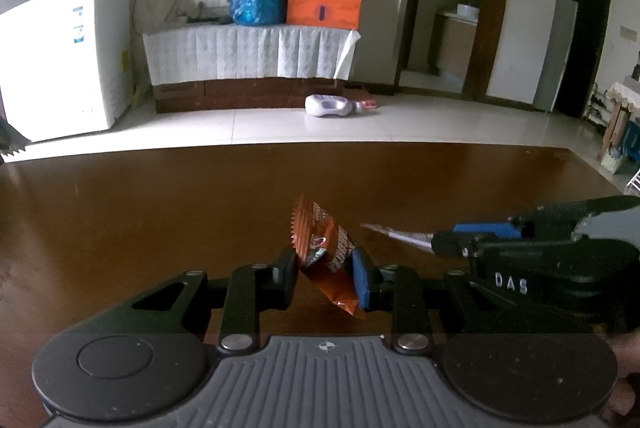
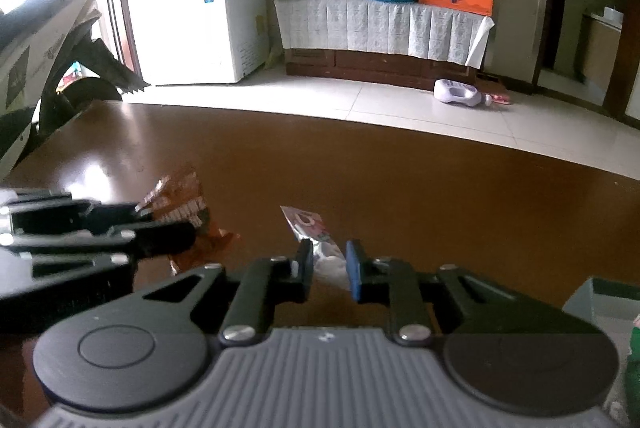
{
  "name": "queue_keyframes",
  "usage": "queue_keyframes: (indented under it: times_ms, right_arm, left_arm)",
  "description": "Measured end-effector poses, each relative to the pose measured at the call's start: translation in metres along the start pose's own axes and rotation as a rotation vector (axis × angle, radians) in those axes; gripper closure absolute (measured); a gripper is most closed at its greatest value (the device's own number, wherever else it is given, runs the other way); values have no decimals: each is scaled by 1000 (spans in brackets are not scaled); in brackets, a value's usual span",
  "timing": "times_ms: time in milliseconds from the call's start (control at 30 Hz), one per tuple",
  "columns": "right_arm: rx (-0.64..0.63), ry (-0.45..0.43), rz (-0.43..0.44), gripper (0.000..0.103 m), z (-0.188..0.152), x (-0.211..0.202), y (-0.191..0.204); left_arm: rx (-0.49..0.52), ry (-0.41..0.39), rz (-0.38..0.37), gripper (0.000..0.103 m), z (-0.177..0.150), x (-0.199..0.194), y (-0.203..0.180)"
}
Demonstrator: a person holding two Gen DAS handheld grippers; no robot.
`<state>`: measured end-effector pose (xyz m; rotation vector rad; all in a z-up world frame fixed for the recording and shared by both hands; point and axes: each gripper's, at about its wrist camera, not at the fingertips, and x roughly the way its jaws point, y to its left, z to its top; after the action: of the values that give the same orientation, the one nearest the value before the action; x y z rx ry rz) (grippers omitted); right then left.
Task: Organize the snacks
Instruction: 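Close left tool on orange snack packet while right tool closes on clear candy packet, then carry orange packet in left tool while right tool carries clear packet to box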
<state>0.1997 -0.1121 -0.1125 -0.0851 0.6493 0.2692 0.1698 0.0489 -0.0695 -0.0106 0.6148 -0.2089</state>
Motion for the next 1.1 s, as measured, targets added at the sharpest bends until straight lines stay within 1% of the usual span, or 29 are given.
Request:
queue_keyframes:
  times_ms: [200,267,333,367,400,467,567,633,667,733,767,800,833,900,1100]
  right_arm:
    - [5,6,22,90,-6,-9,-6]
    - [12,-1,28,91,-6,-13,-8]
    - [30,-12,33,91,-6,-18,-11]
    - [43,-18,37,91,-5,-20,-13]
    - [55,-23,42,92,-5,-22,-15]
    - [62,-38,43,92,-4,-27,-17]
    - [72,-51,48,92,-4,-33,-19]
    - [73,-49,48,92,-4,-34,-19]
    - [72,-46,47,92,-3,-34,-18]
    - [71,-38,45,92,-3,-34,-18]
    - [73,-36,46,92,-4,-35,-17]
    - [77,-35,46,92,-2,-34,-17]
    - [78,-36,46,92,-2,-35,-16]
    - [73,-36,47,92,0,-34,-16]
    - [72,-37,50,92,10,-31,-13]
  left_arm:
    - [14,1,6,75,2,-2,-6]
    - [20,1,8,82,3,-3,-8]
    - [20,4,1,84,3,-2,-8]
    - [19,4,0,87,3,-2,-7]
    - [19,10,-5,92,3,-1,-7]
    - [14,17,-16,95,2,0,-6]
    - [8,35,-21,95,0,2,-1]
    - [-11,62,-58,94,-2,3,5]
    - [-24,85,-85,86,-2,6,8]
    - [-31,93,-95,59,-7,8,9]
    - [-20,77,-97,25,-8,8,8]
    - [-4,50,-98,4,-10,6,6]
    - [11,27,-90,3,-10,4,3]
    - [26,28,-92,3,-10,5,-2]
    - [114,26,-1,3,-18,17,-15]
